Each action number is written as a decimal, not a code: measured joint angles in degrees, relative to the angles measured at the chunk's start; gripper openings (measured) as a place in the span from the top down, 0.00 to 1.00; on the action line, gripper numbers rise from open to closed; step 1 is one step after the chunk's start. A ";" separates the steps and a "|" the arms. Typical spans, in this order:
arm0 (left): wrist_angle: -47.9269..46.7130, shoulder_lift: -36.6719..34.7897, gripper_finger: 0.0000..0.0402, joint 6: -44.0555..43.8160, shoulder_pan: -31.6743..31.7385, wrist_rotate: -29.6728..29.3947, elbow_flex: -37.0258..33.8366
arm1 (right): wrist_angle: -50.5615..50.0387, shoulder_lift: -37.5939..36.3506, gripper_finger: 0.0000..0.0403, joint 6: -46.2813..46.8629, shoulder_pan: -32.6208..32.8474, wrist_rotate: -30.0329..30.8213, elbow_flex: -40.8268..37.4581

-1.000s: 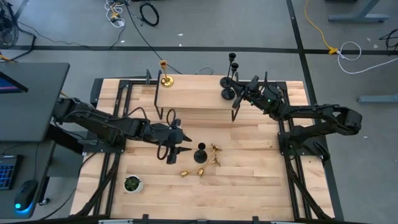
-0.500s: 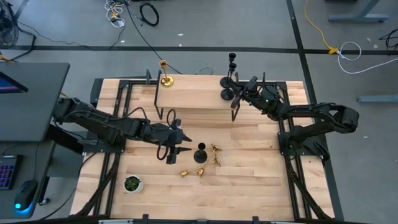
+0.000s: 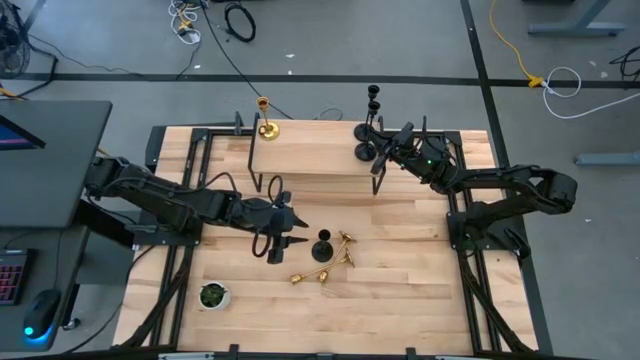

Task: Pick & Place candle stick holders
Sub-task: Put the bottom black candle holder on the shelf aligned with the other black candle holder

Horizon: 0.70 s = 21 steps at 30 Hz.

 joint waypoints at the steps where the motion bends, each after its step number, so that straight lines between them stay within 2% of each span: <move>1: 0.00 0.00 0.58 0.01 -0.01 0.01 0.00 | 0.04 0.00 1.00 -0.04 0.00 0.01 0.00; 12: 0.00 0.00 0.58 0.16 -0.01 0.01 0.00 | 1.02 0.22 1.00 0.23 -0.36 0.03 0.00; 21: -0.02 0.02 0.58 0.60 0.01 0.03 0.00 | 6.48 4.55 1.00 0.08 -0.52 0.02 -0.02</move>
